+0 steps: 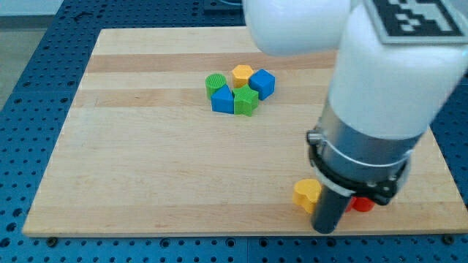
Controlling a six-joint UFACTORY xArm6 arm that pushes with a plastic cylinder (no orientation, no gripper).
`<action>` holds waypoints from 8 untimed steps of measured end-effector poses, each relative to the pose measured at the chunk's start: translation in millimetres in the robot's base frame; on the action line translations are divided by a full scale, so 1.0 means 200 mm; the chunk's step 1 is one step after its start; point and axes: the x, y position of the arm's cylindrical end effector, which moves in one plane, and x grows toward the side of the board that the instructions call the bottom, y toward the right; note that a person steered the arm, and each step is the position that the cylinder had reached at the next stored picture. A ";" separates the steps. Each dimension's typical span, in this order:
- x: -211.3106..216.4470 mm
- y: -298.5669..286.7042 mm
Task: Move red star a bit up
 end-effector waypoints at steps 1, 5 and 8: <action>0.00 0.06; 0.00 0.09; 0.00 0.09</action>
